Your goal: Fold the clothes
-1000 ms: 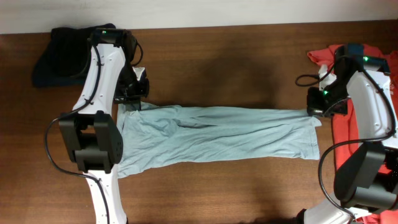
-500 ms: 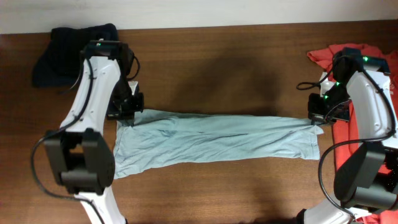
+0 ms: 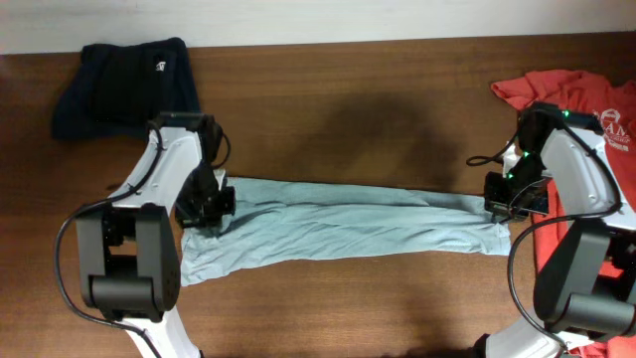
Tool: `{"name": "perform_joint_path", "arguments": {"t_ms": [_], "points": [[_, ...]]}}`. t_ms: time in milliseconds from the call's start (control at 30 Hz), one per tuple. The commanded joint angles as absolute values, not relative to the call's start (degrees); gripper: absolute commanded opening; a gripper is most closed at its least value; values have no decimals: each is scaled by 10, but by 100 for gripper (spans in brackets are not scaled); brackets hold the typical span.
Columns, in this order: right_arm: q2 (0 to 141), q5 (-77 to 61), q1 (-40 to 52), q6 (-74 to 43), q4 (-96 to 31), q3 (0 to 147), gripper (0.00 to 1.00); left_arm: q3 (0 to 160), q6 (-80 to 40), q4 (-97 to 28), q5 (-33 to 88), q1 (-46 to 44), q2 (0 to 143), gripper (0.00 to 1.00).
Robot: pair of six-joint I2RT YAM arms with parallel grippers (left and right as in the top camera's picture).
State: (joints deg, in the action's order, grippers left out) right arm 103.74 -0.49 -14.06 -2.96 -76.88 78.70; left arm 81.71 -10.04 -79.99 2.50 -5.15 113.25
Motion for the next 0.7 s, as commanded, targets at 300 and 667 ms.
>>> {"name": "perform_joint_path", "arguments": {"t_ms": [300, 667], "points": [[1068, 86, -163, -96, -733, 745, 4, 777, -199, -787, -104, -15, 1133, 1], [1101, 80, -174, -96, -717, 745, 4, 763, -199, -773, -99, -14, 1133, 1]]}}
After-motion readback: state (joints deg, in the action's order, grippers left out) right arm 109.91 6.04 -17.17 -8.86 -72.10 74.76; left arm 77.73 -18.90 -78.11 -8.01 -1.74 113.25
